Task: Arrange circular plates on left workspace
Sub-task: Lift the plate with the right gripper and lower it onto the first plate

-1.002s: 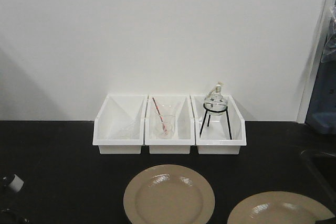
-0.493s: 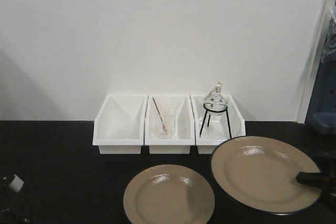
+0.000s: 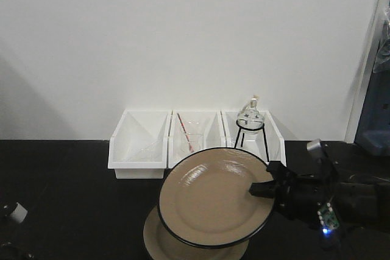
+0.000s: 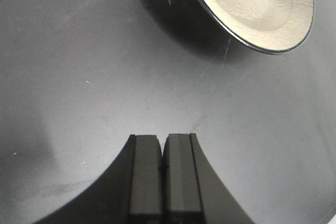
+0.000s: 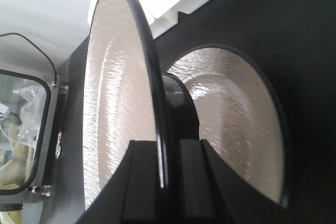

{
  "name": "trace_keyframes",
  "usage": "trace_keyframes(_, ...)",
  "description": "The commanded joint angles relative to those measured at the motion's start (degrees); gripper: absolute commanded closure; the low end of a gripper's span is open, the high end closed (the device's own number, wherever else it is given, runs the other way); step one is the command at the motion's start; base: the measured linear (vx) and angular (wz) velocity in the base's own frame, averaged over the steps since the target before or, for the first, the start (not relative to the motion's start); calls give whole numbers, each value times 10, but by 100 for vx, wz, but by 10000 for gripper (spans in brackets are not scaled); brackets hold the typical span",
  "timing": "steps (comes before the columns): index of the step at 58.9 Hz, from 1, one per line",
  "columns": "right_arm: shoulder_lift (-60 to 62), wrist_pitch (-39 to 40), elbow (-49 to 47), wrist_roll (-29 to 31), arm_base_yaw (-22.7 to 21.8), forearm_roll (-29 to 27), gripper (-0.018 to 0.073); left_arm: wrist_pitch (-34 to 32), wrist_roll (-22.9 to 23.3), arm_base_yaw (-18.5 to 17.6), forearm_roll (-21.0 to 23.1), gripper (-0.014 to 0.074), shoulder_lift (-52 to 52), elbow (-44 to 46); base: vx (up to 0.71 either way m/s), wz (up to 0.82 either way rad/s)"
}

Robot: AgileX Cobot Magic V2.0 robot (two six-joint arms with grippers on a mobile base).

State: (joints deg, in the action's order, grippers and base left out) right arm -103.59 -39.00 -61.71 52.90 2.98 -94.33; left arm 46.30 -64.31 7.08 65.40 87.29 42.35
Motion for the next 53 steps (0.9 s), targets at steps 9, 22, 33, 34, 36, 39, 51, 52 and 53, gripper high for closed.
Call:
trace_keyframes(9,-38,-3,-78,-3,52,-84,564,16,-1,-2,30,596,-23,11,0,0)
trace_keyframes(22,-80,-5,-88,-2,61,-84,562,17,-1,-2,30,596,-23,11,0,0)
trace_keyframes(33,-87,0,-88,4,61,-79,535,17,-1,-2,30,596,-23,11,0,0)
trace_keyframes(34,-87,2,-88,8,61,-79,525,17,-1,-2,30,596,-23,11,0,0)
trace_keyframes(36,-87,2,-88,17,61,-79,506,17,-1,-2,30,596,-23,11,0,0)
trace_keyframes(39,-87,2,-88,26,61,-77,470,17,-1,-2,30,596,-23,11,0,0)
trace_keyframes(51,-87,6,-88,56,61,-37,238,16,-1,-2,30,596,-23,11,0,0)
trace_keyframes(52,-87,7,-88,62,61,-34,213,16,-1,-2,30,596,-23,11,0,0)
trace_keyframes(53,-87,8,-88,68,61,-32,197,16,-1,-2,30,596,-23,11,0,0)
